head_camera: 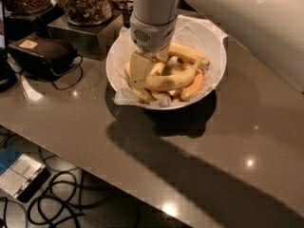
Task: Pick banana from white bowl
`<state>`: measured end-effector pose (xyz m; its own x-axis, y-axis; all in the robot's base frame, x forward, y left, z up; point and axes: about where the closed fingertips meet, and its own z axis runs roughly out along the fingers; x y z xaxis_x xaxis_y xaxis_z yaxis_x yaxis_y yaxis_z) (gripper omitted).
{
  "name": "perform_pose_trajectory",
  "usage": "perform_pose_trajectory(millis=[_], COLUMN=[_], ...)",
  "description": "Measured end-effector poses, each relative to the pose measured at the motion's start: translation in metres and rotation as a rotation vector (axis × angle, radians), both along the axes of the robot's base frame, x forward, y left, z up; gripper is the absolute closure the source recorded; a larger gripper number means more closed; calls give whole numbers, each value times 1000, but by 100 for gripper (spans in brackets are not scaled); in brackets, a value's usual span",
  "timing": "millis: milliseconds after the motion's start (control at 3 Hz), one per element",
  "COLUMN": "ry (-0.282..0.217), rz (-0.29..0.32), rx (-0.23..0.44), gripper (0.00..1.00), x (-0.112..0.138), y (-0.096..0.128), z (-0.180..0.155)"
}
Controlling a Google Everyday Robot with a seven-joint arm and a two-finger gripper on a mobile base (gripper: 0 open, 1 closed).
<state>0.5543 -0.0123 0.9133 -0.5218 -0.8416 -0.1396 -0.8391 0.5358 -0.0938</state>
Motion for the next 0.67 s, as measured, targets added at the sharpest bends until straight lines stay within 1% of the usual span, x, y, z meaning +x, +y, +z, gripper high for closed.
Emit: perform_pose_trajectory(millis=[333, 667], ry=[30, 74], rz=[-26, -33], rx=[-2, -1], gripper=[30, 31], x=[6, 0], y=[-7, -11], z=[-12, -26])
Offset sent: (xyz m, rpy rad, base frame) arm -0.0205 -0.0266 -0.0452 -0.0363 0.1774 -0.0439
